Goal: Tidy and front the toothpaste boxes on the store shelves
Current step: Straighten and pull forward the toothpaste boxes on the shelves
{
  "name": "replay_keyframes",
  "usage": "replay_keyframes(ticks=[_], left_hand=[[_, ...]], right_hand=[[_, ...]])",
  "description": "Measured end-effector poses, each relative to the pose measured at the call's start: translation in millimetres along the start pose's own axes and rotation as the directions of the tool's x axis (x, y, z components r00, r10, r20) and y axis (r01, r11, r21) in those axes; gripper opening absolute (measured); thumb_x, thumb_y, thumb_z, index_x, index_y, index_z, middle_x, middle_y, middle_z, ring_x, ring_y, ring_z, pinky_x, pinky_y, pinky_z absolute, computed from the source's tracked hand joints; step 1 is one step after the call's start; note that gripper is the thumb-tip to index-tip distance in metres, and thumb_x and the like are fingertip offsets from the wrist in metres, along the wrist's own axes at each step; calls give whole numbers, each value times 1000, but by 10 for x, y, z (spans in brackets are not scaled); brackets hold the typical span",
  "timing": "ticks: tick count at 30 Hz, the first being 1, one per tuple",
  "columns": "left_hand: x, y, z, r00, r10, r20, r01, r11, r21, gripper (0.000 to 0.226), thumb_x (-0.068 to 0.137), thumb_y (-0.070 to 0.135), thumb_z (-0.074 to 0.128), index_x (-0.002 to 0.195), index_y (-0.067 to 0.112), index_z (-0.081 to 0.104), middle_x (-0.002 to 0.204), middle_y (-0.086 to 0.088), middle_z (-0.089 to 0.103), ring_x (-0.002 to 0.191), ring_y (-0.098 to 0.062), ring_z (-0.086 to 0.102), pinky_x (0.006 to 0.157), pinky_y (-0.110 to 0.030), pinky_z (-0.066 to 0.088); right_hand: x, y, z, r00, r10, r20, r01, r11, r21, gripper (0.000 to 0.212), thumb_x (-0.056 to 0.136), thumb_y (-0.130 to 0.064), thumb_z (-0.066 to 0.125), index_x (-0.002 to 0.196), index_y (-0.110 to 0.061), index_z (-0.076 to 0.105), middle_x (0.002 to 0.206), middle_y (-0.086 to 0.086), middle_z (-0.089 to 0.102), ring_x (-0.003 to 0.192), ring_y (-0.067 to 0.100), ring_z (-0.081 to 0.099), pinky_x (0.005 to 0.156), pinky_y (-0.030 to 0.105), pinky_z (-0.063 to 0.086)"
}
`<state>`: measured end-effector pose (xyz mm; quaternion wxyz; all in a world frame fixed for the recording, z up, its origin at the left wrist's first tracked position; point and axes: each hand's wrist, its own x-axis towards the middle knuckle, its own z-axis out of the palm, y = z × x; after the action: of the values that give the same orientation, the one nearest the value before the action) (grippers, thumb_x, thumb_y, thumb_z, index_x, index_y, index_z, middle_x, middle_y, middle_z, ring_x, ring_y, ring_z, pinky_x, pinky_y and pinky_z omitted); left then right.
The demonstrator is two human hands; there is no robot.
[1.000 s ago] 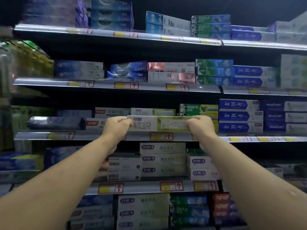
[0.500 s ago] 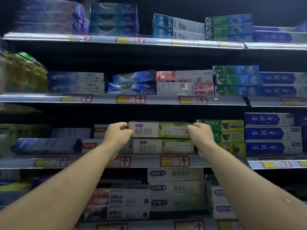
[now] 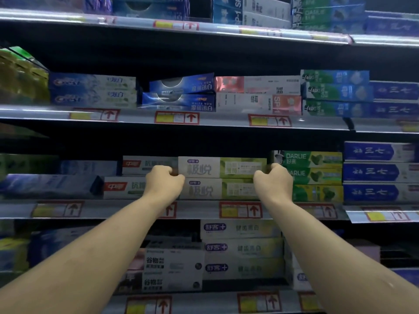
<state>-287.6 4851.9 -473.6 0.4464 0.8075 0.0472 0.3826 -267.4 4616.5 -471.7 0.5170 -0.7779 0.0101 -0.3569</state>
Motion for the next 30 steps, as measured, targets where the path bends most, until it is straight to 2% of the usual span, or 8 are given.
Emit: replay_keyframes(ticks=[4,9,12,15,18,23,27,30], left_hand=[[-67,-48,22,999,-34,15,35,997,-62,17,88,3,56,95,-4,71,94,-20,72,70,-25,57,59,-29,43],[-136,-47,16,999,-25,35,28,997,-72,21,84,-4,52,93,2,70,96,-17,70,89,-33,63,67,-34,52],[-156,-47,40,998,10,68,-6,999,-54,15,85,-2,55,86,11,62,100,-20,71,80,-29,60,63,-31,47],[-154,-23,37,998,17,65,-14,999,-44,12,86,1,57,91,0,68,94,-18,70,74,-27,57,56,-28,43],[-160,-13,19,997,41,67,-39,999,-31,14,89,4,59,97,-2,69,90,-16,68,70,-24,54,54,-26,40],[-168,-4,-26,986,120,113,-135,983,129,19,88,18,65,98,2,66,97,-16,67,82,-28,60,58,-30,42],[-303,80,-66,931,273,241,-337,896,289,53,93,27,65,142,10,51,129,-10,51,120,-28,50,92,-31,44],[-456,175,-98,872,369,322,-465,829,309,63,92,36,66,149,17,45,137,-6,50,131,-25,46,107,-39,44]], right_hand=[[-37,37,45,1000,-17,-14,17,1000,-17,28,87,-19,53,112,-11,63,108,9,65,97,32,62,77,43,56],[-31,82,40,1000,4,6,-4,1000,21,44,91,-15,52,134,-9,58,120,13,65,97,32,65,64,31,46],[-39,96,34,1000,11,5,-11,999,43,50,92,-13,52,142,-8,53,127,15,63,94,30,63,60,27,40],[-39,122,39,1000,1,6,-1,999,38,45,90,-14,52,134,-6,58,127,17,63,86,26,55,53,25,34],[-48,145,20,999,-20,30,20,1000,6,47,89,-12,51,135,-10,57,126,13,63,90,26,60,52,24,35],[-106,128,-94,990,-109,86,117,989,-91,52,91,-13,56,143,-12,51,132,7,59,108,27,61,78,34,55],[-208,74,-263,966,-166,196,212,947,-243,56,98,-20,62,150,-10,43,145,9,50,126,27,52,96,33,46],[-302,37,-401,942,-195,272,282,901,-329,61,98,-26,64,153,-13,38,151,7,45,136,27,46,107,38,42]])
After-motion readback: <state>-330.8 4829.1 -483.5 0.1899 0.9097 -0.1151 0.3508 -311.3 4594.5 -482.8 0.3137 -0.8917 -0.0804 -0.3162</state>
